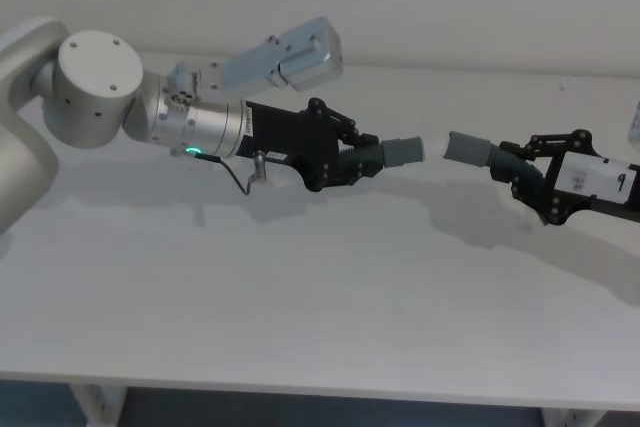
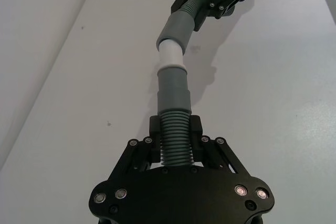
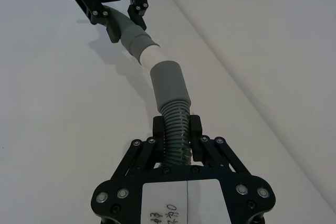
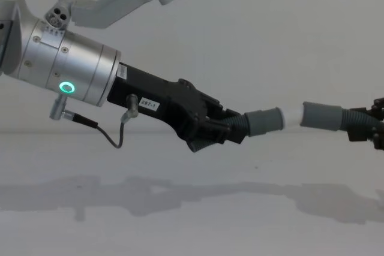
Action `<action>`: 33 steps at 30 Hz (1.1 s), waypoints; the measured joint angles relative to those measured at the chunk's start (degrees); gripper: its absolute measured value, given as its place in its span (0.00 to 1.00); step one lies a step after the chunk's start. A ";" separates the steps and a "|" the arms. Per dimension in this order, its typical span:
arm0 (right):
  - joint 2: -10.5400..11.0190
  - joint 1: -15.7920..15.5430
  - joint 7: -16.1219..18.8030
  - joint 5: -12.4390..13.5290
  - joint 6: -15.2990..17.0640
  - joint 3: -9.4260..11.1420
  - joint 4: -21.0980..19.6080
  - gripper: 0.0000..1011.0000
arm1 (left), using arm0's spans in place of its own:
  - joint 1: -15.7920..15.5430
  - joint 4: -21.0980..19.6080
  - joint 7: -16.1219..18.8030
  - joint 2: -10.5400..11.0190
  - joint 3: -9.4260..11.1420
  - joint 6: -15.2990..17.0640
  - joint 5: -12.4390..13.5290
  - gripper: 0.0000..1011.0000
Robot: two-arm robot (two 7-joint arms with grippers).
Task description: Use both hands to pick up one end of the pipe from the table, align the ends, and insert them.
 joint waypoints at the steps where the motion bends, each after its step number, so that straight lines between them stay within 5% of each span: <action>1: 0.00 0.05 0.01 -0.03 -0.02 -0.04 0.03 0.27 | -0.15 0.17 0.00 -0.06 0.13 0.00 0.04 0.30; 33: 0.06 0.63 0.50 -0.49 -0.52 -0.50 0.37 0.27 | -1.26 1.31 0.10 -0.39 0.93 0.12 0.48 0.30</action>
